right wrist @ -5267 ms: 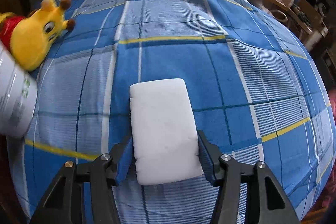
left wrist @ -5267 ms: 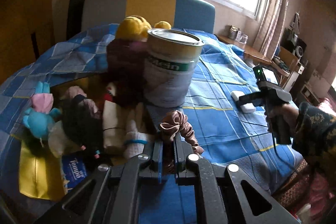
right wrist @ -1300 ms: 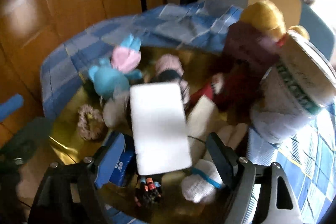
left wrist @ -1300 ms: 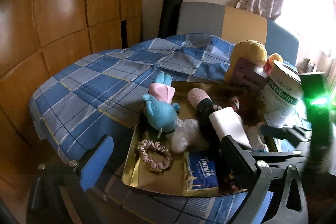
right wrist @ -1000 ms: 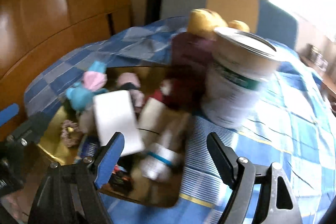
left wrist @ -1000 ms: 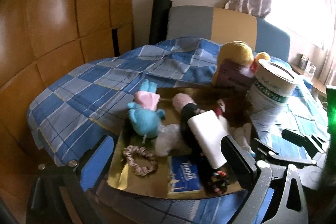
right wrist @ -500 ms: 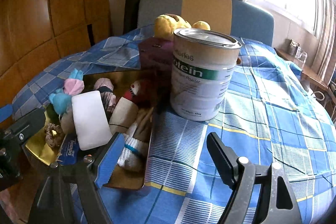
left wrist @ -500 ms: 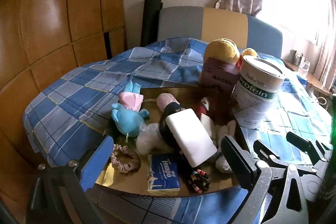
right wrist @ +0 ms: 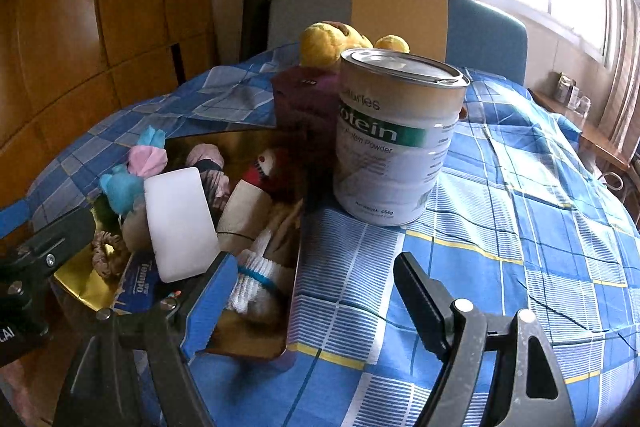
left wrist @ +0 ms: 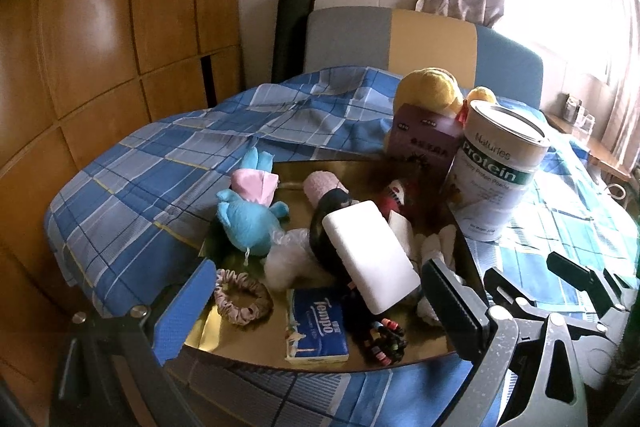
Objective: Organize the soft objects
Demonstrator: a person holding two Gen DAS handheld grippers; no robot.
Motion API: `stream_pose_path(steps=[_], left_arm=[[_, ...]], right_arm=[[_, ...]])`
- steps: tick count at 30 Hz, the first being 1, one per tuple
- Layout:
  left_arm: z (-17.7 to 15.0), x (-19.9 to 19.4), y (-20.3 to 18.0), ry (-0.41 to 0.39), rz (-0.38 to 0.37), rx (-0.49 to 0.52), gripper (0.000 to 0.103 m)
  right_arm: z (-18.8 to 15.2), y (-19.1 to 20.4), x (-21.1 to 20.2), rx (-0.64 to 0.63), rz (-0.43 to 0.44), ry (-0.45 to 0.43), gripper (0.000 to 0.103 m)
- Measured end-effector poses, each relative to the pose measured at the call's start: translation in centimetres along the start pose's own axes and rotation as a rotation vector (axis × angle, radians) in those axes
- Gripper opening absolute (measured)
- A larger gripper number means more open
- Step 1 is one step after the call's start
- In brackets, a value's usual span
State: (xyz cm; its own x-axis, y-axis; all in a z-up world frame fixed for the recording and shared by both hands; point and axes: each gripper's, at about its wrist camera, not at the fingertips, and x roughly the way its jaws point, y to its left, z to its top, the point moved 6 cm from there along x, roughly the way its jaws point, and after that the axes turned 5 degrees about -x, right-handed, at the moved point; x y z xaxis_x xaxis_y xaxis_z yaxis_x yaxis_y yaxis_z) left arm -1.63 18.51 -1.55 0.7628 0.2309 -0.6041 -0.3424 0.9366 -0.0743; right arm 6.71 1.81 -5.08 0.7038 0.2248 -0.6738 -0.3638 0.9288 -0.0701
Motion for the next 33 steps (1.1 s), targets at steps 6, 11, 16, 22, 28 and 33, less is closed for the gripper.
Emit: stream_pose_path(steps=[6,11,16,22,28,33], left_arm=[[0.03,0.06,0.11,0.001,-0.002,-0.011,0.103],[-0.08,0.07,0.10,0.005,-0.001,-0.013,0.103],[-0.10,0.09,0.20,0.006,0.000,-0.016,0.103],[-0.21,0.07,0.44,0.008,0.010,-0.020,0.103],[-0.11,-0.05,0.58,0.004,0.013,-0.023,0.103],[-0.05,-0.12,0.70,0.001,0.014,-0.034,0.103]], right_arm=[[0.07,0.15,-0.08,-0.003,-0.001,-0.003,0.082],[0.02,0.13,-0.02,-0.001,0.000,0.001,0.082],[0.02,0.11,-0.06,-0.003,-0.001,-0.001,0.082],[-0.05,0.14,-0.06,0.000,0.002,0.003,0.082],[-0.10,0.09,-0.08,0.001,0.001,0.002,0.082],[-0.23,0.06,-0.06,0.003,0.001,0.005,0.082]])
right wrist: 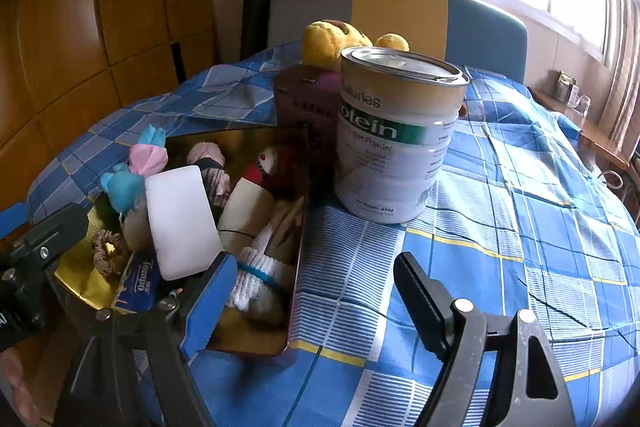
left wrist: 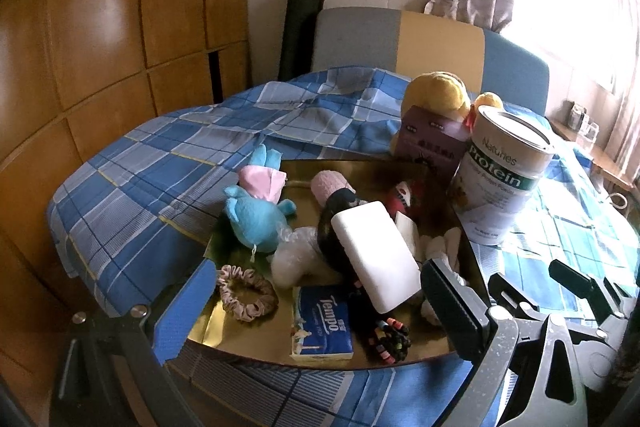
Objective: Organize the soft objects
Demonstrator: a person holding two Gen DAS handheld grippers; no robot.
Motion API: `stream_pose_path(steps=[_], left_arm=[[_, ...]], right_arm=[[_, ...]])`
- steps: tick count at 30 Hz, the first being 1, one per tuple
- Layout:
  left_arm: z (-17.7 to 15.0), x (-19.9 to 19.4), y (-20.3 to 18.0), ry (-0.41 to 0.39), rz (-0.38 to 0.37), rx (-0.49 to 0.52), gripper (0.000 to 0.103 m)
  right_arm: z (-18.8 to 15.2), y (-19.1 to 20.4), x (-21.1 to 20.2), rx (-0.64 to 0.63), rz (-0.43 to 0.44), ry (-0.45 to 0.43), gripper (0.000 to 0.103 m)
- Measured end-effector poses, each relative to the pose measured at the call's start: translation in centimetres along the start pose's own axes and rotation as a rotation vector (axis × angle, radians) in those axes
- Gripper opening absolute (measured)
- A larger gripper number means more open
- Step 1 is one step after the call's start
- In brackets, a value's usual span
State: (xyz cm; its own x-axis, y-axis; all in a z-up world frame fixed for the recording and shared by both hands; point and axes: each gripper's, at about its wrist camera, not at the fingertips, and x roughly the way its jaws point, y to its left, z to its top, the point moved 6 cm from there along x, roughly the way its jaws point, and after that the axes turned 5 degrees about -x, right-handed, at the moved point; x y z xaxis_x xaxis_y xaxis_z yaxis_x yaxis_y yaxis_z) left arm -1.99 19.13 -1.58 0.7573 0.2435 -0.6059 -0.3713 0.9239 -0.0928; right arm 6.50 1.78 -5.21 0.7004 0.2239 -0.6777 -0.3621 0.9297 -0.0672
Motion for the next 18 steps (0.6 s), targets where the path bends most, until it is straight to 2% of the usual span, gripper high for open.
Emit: stream_pose_path(steps=[18], left_arm=[[-0.10,0.18,0.87,0.000,-0.018,-0.044,0.103]], right_arm=[[-0.45,-0.71,0.40,0.014,-0.016,0.016,0.082]])
